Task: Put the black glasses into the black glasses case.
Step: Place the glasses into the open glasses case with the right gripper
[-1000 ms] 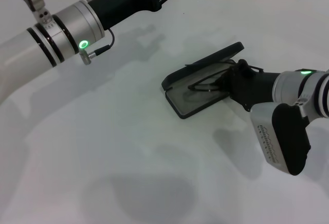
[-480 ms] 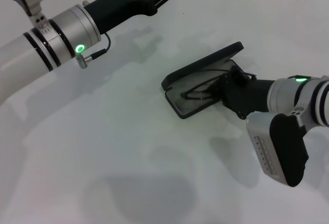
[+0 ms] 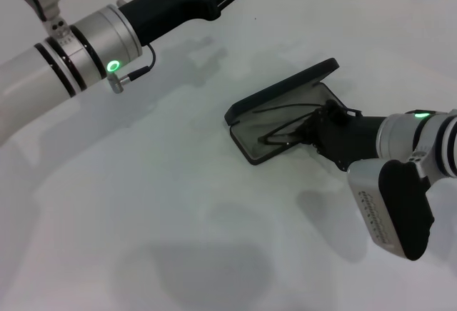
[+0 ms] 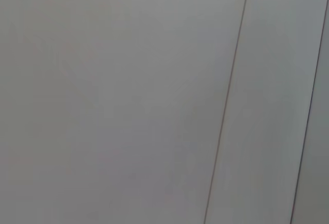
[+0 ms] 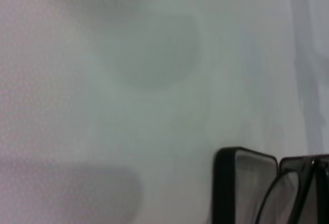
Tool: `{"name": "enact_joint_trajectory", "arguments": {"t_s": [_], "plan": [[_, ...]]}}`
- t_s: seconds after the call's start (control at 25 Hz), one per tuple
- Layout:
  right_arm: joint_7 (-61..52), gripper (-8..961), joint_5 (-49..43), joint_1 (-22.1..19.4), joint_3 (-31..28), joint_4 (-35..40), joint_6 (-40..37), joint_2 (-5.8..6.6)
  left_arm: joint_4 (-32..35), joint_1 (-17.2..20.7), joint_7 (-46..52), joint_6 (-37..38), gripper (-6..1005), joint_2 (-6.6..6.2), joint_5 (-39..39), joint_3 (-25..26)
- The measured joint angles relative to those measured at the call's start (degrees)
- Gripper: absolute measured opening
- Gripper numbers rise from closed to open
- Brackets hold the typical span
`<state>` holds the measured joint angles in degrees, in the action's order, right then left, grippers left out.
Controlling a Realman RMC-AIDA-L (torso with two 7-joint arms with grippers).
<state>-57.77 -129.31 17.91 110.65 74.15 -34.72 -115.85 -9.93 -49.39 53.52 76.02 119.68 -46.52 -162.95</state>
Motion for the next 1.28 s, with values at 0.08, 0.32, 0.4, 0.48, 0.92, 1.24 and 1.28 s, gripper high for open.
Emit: {"name": "enact_joint_trajectory", "arguments": {"t_s": [0.08, 0.32, 0.4, 0.48, 0.92, 1.24, 1.28], "plan": [[0.0, 107, -0.1, 0.1, -0.4, -0.3, 0.0, -0.04, 0.0, -0.2, 0.0, 0.0, 444, 0.01, 0.0, 0.0], [-0.2, 108, -0.3, 1.2, -0.7, -1.9, 1.5, -0.08, 0.5, -0.3, 0.0, 0.1, 444, 0.02, 0.0, 0.0], [-0.2, 108, -0.3, 1.3, -0.7, -1.9, 1.6, -0.08, 0.5, -0.3, 0.0, 0.1, 444, 0.03, -0.1, 0.0], [-0.2, 108, -0.3, 1.4, -0.8, -2.0, 1.6, -0.07, 0.5, -0.3, -0.1, 0.1, 444, 0.03, -0.1, 0.0], [0.2, 108, -0.6, 1.5, -0.8, -2.3, 2.5, -0.09, 0.7, -0.3, -0.7, 0.1, 443, 0.02, -0.5, 0.0], [-0.3, 149, -0.6, 1.5, -0.7, -2.6, 3.6, -0.19, 0.7, -0.3, -0.7, 0.1, 443, 0.02, -0.5, 0.0], [-0.4, 162, -0.3, 1.5, -0.6, -2.6, 4.3, -0.22, 0.7, -0.3, -0.7, 0.1, 444, 0.02, -0.5, 0.0]]}}
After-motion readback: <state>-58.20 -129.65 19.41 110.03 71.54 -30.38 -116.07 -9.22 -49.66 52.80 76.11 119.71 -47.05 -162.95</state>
